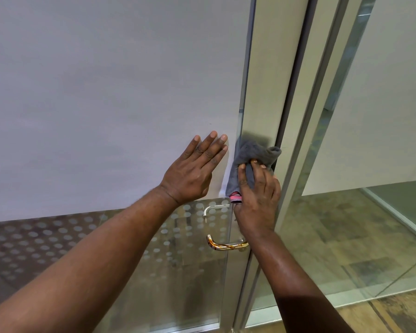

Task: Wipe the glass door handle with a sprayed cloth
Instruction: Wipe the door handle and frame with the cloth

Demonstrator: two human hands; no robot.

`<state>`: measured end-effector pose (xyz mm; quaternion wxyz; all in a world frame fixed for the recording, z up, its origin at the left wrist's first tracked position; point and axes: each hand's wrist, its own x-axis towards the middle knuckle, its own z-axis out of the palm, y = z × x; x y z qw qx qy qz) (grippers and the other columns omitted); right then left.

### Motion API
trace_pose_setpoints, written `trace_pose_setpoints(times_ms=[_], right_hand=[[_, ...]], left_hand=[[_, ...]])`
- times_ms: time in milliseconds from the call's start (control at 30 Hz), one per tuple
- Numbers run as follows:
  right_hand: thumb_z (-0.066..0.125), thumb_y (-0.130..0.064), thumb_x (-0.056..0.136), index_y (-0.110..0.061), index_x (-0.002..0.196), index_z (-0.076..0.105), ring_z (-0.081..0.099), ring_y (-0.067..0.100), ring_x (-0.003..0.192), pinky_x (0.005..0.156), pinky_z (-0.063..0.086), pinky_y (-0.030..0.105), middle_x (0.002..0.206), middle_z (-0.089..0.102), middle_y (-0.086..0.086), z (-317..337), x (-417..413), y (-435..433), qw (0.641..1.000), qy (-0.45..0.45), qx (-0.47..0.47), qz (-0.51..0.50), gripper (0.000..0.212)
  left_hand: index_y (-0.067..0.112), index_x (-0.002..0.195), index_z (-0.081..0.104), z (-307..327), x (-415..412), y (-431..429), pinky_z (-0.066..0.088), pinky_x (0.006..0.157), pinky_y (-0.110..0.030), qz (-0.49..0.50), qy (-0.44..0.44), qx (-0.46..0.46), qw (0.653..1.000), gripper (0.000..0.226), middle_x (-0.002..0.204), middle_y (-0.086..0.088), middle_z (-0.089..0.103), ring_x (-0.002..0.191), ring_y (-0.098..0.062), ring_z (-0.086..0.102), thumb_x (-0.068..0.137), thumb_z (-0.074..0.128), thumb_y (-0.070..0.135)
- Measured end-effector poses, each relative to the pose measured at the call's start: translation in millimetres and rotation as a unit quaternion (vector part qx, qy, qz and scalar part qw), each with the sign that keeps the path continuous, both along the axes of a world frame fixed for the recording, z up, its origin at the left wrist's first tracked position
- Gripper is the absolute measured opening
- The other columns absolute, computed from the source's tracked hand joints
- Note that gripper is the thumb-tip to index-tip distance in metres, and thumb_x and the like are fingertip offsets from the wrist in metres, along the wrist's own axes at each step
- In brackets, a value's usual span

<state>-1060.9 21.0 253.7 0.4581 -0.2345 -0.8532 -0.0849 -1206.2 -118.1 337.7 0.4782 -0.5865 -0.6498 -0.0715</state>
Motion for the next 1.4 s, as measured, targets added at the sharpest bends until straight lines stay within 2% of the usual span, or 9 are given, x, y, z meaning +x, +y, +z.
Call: trace_pose_setpoints(times_ms=[267,367,467,600,800,967,1033,1167,1400], right_hand=[[0.071,-0.025,0.079,-0.014,0.144,0.058,0.040,0.033,0.140,0.110,0.037,0.056,0.149,0.049,0.015,-6,26,-8,0.997,-0.033,-0.051,0.049,0.067],[0.078,-0.025,0.068,-0.017,0.126,0.072,0.058,0.027,0.117,0.099,0.041,0.043,0.127,0.062,0.006,1,43,-8,0.993,-0.026,-0.085,0.079,0.059],[0.083,-0.023,0.055,-0.021,0.096,0.077,0.059,0.022,0.084,0.080,0.038,0.033,0.094,0.062,-0.004,2,62,-2,0.990,-0.046,-0.103,0.088,0.042],[0.056,-0.030,0.061,-0.019,0.076,0.067,0.055,0.023,0.067,0.068,0.041,0.034,0.075,0.058,-0.005,20,78,3,0.982,-0.054,-0.121,0.132,0.021],[0.063,-0.017,0.074,-0.027,0.091,0.058,0.043,0.016,0.074,0.078,0.034,0.033,0.081,0.054,-0.013,51,67,5,0.968,-0.058,-0.214,0.118,0.020],[0.071,-0.017,0.077,-0.020,0.110,0.068,0.053,0.019,0.102,0.090,0.037,0.028,0.113,0.055,-0.002,56,35,15,0.979,-0.024,-0.172,0.105,0.033],[0.072,-0.014,0.079,-0.019,0.114,0.071,0.053,0.022,0.107,0.091,0.036,0.027,0.116,0.055,0.004,59,24,13,0.981,0.042,-0.164,0.093,0.035],[0.069,-0.003,0.076,-0.014,0.112,0.068,0.056,0.028,0.102,0.086,0.048,0.040,0.110,0.056,0.010,61,9,4,0.977,0.145,-0.123,0.093,0.038],[0.068,0.010,0.077,-0.007,0.103,0.075,0.061,0.034,0.085,0.070,0.053,0.047,0.096,0.059,0.015,44,0,7,0.976,0.169,-0.058,0.121,0.031]], left_hand=[[0.000,0.155,0.037,1,1,-1,0.013,0.127,-0.050,-0.004,-0.005,0.002,1.000,0.067,0.164,-0.018,0.030,0.154,-0.035,0.024,0.089,0.051,0.001],[0.001,0.156,0.035,1,2,-2,0.012,0.127,-0.049,-0.004,-0.008,0.002,1.000,0.067,0.165,-0.018,0.028,0.154,-0.035,0.024,0.090,0.051,0.001],[0.001,0.156,0.034,0,1,-1,0.011,0.128,-0.049,-0.004,-0.009,0.001,1.000,0.068,0.166,-0.017,0.027,0.155,-0.035,0.022,0.091,0.051,0.001],[0.001,0.157,0.033,-1,0,-1,0.012,0.127,-0.049,-0.003,-0.009,0.000,1.000,0.067,0.166,-0.018,0.026,0.155,-0.035,0.022,0.092,0.050,0.003],[0.002,0.156,0.034,-1,0,0,0.012,0.127,-0.049,-0.003,-0.010,0.001,1.000,0.066,0.166,-0.017,0.027,0.155,-0.035,0.023,0.093,0.050,0.003],[0.001,0.155,0.036,-2,0,1,0.015,0.127,-0.050,-0.006,-0.010,0.005,1.000,0.067,0.165,-0.017,0.028,0.154,-0.034,0.024,0.090,0.053,0.002],[0.002,0.156,0.036,-2,0,1,0.015,0.127,-0.050,-0.005,-0.010,0.003,1.000,0.068,0.166,-0.017,0.027,0.155,-0.034,0.023,0.090,0.054,0.002],[0.001,0.155,0.037,-1,-1,1,0.016,0.127,-0.050,-0.007,-0.008,0.005,1.000,0.067,0.165,-0.018,0.028,0.154,-0.035,0.024,0.091,0.055,0.003],[0.000,0.154,0.038,-2,-2,1,0.017,0.126,-0.051,-0.007,-0.001,0.011,1.000,0.067,0.163,-0.020,0.031,0.154,-0.036,0.026,0.090,0.055,0.003]])
